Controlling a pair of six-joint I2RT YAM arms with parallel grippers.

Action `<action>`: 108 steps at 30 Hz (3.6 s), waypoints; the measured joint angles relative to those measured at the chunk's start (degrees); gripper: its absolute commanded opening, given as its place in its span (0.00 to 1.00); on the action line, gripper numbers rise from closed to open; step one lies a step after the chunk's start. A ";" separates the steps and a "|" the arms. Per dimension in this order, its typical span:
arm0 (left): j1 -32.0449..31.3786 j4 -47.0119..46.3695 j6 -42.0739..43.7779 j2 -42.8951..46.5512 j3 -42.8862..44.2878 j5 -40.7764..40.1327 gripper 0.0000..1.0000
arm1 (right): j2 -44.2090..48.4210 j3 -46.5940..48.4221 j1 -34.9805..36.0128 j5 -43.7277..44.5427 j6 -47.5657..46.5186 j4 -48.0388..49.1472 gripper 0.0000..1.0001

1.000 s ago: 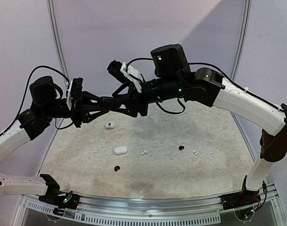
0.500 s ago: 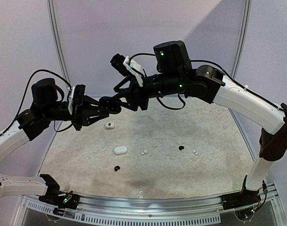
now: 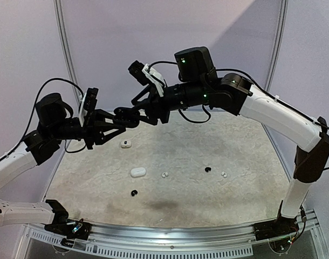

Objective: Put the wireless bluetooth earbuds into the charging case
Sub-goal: Open the charging case, then pick up the right earbud from the center of the board.

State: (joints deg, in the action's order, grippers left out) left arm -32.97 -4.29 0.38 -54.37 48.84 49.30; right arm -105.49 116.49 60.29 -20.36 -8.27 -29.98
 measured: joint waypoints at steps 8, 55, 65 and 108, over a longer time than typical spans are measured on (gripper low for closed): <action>-0.02 -6.14 -6.99 -0.42 -2.51 0.00 0.00 | -1.14 1.16 -0.70 -3.41 2.03 0.02 0.57; 0.35 -27.47 -18.10 -3.17 -15.69 -10.14 0.00 | -11.89 -17.64 -23.74 26.12 31.10 -27.63 0.28; 0.52 -29.31 -18.12 -4.90 -16.72 -10.99 0.00 | -16.83 -19.91 -23.78 23.12 28.76 -31.47 0.21; 1.49 -29.29 -17.73 -6.19 -16.74 -10.97 0.00 | -12.28 -33.05 -22.36 18.08 35.10 -26.73 0.15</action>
State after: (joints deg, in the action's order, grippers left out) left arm -31.48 -33.58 -17.34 -60.55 32.10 38.33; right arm -117.78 83.44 37.93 -2.28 26.83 -56.71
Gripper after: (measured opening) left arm 0.246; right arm 0.192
